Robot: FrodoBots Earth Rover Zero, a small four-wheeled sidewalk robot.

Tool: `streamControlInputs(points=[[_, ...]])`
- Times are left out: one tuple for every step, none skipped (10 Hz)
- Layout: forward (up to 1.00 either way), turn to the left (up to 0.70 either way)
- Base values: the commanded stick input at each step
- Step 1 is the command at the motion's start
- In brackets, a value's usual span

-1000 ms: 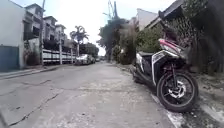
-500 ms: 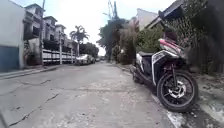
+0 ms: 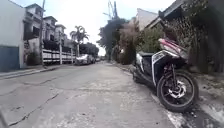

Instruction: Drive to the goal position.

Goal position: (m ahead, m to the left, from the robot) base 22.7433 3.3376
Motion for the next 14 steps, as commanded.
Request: streamControlInputs(points=[[0.00, 0.00], [0.00, 0.00], [0.00, 0.00], [0.00, 0.09], [0.00, 0.26], [0.00, 0.57], [0.00, 0.70], [0.00, 0.70], [0.00, 0.00], [0.00, 0.00], [0.00, 0.00], [0.00, 0.00], [0.00, 0.00], [0.00, 0.00]])
